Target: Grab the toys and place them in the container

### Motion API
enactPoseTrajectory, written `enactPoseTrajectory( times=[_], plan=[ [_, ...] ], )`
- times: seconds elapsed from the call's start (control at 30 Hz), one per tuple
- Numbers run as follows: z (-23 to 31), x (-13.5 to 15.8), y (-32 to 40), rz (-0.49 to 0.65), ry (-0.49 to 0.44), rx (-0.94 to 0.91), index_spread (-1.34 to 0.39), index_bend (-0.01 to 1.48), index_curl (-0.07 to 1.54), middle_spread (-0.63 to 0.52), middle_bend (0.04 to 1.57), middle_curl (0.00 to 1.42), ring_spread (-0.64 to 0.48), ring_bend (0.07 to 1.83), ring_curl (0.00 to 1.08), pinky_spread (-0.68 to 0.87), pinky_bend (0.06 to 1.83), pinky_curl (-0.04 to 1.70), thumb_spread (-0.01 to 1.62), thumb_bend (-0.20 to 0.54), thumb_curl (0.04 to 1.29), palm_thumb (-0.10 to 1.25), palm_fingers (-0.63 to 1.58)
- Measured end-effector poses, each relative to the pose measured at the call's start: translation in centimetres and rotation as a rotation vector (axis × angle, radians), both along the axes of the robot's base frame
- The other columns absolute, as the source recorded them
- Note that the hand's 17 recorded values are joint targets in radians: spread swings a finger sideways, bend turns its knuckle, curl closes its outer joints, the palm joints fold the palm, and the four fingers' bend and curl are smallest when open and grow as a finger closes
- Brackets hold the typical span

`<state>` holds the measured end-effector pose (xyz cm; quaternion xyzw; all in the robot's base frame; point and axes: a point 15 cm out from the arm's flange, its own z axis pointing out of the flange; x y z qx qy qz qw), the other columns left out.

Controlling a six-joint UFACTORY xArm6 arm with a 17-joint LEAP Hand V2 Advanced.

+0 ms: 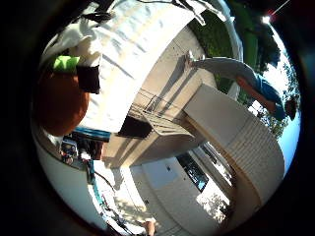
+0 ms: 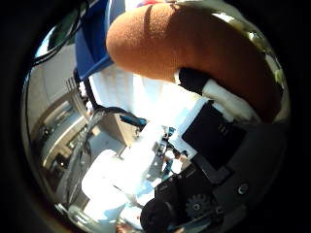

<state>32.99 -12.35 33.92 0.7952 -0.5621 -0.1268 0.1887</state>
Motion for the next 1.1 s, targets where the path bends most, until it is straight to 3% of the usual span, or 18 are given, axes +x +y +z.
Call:
enactPoseTrajectory(
  times=[0.3,0.53,0.77,1.0,1.1],
  plan=[
    [10.6,6.2,12.1,0.067,-0.287,0.195,-1.01,0.91,-0.02,-0.3,1.11,1.17,-0.12,1.39,0.87,0.16,1.51,0.83,1.16,-0.012,0.62,1.01,0.88],
    [9.1,8.9,22.8,0.177,-0.32,0.205,-1.04,0.97,-0.02,-0.3,1.13,1.19,-0.12,1.41,0.88,0.15,1.52,0.86,1.16,-0.015,0.65,1.01,0.86],
    [3.1,10.2,29.1,0.244,-0.239,0.141,-1.06,1.02,-0.02,-0.29,1.15,1.2,-0.12,1.44,0.88,0.14,1.5,0.89,1.17,-0.018,0.67,0.98,0.82],
    [-3.0,14.5,33.2,0.234,-0.284,0.129,-1.06,1.07,-0.03,-0.29,1.16,1.21,-0.12,1.49,0.87,0.12,1.49,0.94,1.19,-0.04,0.67,0.9,0.74],
    [-4.4,15.0,33.6,0.228,-0.276,0.13,-1.02,1.08,-0.01,-0.28,1.13,1.19,-0.1,1.47,0.85,0.14,1.45,0.94,1.2,-0.036,0.64,0.88,0.72]
  ],
)
